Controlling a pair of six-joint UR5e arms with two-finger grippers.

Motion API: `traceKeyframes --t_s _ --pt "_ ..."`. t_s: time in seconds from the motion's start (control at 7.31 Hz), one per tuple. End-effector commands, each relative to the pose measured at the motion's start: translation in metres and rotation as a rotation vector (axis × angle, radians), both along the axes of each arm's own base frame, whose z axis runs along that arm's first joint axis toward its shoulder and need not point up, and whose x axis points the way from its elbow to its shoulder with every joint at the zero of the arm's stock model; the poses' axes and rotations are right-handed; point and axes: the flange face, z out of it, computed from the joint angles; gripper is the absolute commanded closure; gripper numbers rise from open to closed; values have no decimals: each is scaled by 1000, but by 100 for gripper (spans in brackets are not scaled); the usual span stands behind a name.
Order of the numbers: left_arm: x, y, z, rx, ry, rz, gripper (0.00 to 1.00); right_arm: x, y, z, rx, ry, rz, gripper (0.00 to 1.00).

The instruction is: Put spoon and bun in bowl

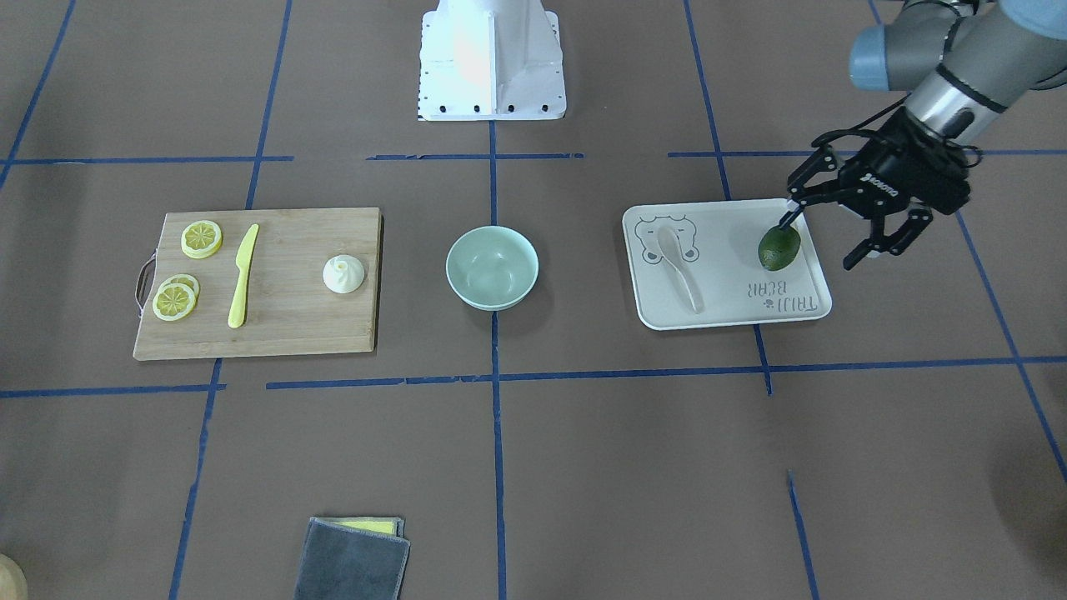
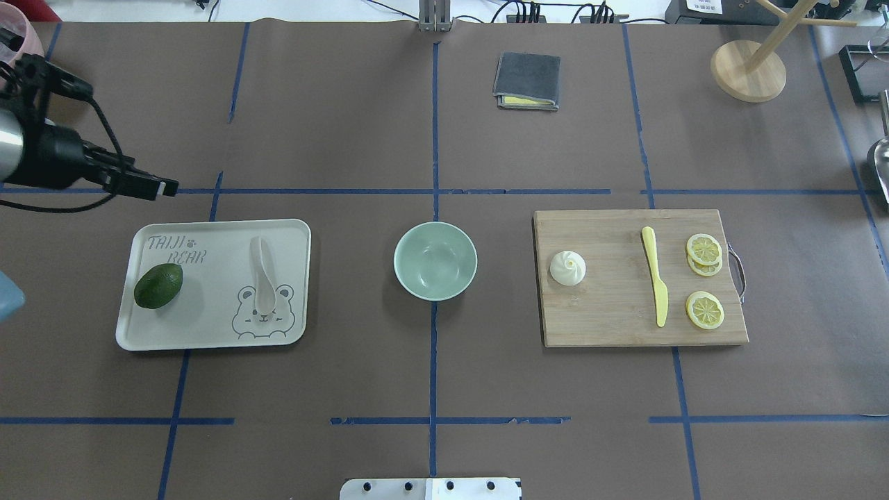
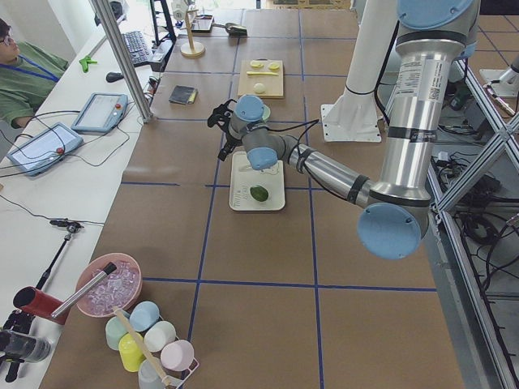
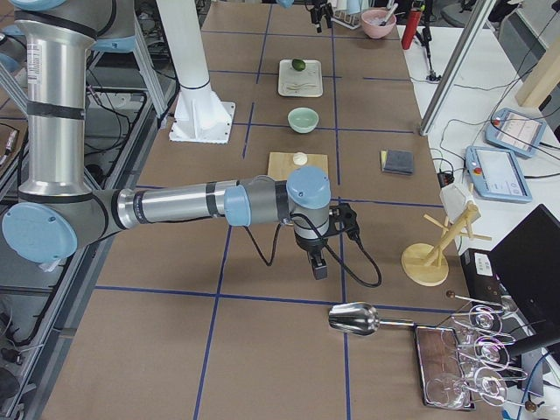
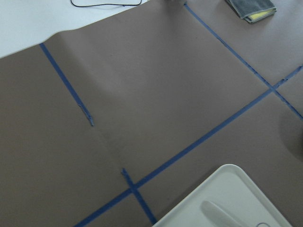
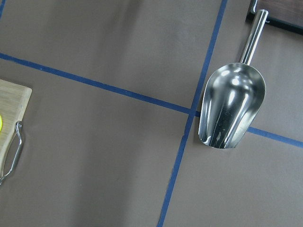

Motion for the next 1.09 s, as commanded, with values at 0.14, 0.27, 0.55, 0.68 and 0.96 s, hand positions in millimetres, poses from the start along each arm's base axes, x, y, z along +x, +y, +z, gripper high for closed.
traceKeyframes --t_s 0.14,0.27,0.55,0.68,0.96 --pt "80 28 3 -302 -20 -191 12 0 2 3 -7 0 0 0" --pt "99 29 2 -353 -9 -252 26 0 3 4 -8 1 0 0" --pt "151 28 -6 -390 -77 -290 29 0 3 4 -8 1 0 0" --pt "168 29 1 -400 -95 -283 29 0 3 4 -8 1 0 0" --pt "191 42 15 -400 -132 -280 29 0 2 3 -5 1 0 0"
